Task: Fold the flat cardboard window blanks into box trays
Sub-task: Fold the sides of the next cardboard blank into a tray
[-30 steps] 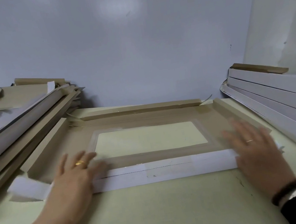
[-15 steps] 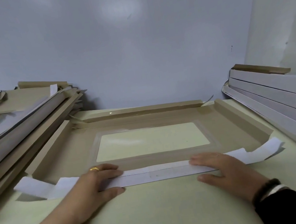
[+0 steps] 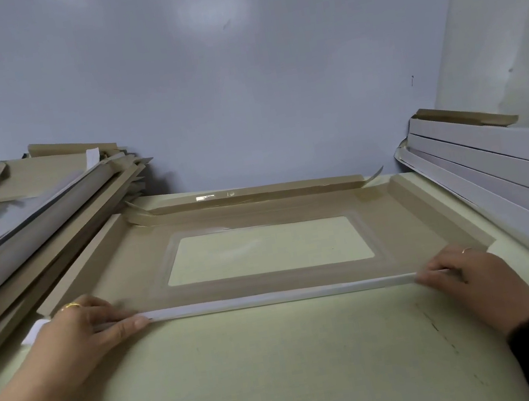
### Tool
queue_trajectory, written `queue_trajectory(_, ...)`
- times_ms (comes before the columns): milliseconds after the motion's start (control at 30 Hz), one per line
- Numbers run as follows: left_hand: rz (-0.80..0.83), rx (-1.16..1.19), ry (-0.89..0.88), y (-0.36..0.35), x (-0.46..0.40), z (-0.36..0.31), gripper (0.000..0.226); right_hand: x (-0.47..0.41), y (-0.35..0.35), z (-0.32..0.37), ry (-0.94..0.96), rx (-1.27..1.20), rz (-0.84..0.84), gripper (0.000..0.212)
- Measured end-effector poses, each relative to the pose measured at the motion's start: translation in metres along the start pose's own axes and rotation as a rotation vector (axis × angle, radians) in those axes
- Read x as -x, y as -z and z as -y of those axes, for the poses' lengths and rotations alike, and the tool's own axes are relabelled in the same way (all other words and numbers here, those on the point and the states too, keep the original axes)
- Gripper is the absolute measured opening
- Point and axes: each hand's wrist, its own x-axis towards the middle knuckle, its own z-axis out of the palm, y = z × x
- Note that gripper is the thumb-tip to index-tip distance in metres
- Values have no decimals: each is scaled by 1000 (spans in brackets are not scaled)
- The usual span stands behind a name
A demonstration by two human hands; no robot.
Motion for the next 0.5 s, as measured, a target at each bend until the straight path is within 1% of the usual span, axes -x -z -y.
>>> queue_trajectory(67, -57, -65, 32, 2, -2, 4, 20, -1, 1, -1, 0, 58, -26, 22)
queue_trajectory(133, -70, -130, 92, 3, -6, 6, 40, -1, 1, -2, 3, 91, -52, 25)
queue_trajectory(200, -71, -133, 121, 2, -7, 7, 57, -1, 0, -2, 9, 129, -75, 31)
queue_trajectory(233, -79, -123, 134, 2, -7, 5, 61, 0, 0, -2, 7, 151, -84, 35)
queue_trajectory(367, -127, -131, 154, 0, -9, -4, 59, -3, -2, 1, -96, 182, -112, 44)
queue_trajectory(500, -177, -305, 113, -7, -15, -5, 46, -6, -8, 5, -100, 236, -162, 47)
